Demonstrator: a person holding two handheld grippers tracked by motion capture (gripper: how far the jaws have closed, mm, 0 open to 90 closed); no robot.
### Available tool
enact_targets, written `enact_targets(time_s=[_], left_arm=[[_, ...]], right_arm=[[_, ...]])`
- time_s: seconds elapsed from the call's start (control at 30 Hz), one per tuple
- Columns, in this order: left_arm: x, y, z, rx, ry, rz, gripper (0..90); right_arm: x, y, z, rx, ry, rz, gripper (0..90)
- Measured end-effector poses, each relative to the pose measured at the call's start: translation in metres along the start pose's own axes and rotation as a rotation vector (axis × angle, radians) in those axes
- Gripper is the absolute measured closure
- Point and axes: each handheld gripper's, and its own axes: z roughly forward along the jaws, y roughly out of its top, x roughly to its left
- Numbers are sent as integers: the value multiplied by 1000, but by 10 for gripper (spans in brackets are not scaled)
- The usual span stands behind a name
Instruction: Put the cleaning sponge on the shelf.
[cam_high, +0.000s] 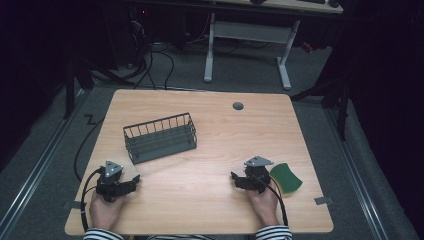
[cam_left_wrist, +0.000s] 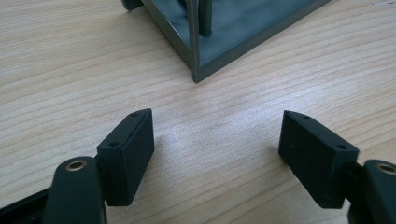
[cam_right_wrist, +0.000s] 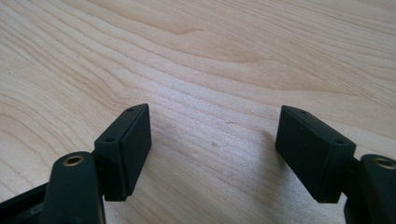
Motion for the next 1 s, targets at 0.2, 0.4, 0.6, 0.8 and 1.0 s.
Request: enact_targets(time_s=[0.2,0.4,0.6,0.8,1.0], left_arm=[[0,0,-1,1,-4,2,275],[0,0,-1,1,-4,2,276],[0,0,0,0,-2,1,276],[-1,0,0,2,2,0,264],[-1,0,0,4,-4,4,243]], right_arm=[[1,0,0,-4,-3,-7,274],[0,0,0,-4,3,-4,279],[1,0,0,-3,-2,2,277],[0,1,0,-1,7,1,278],[-2,3,-1,14,2,9,344]])
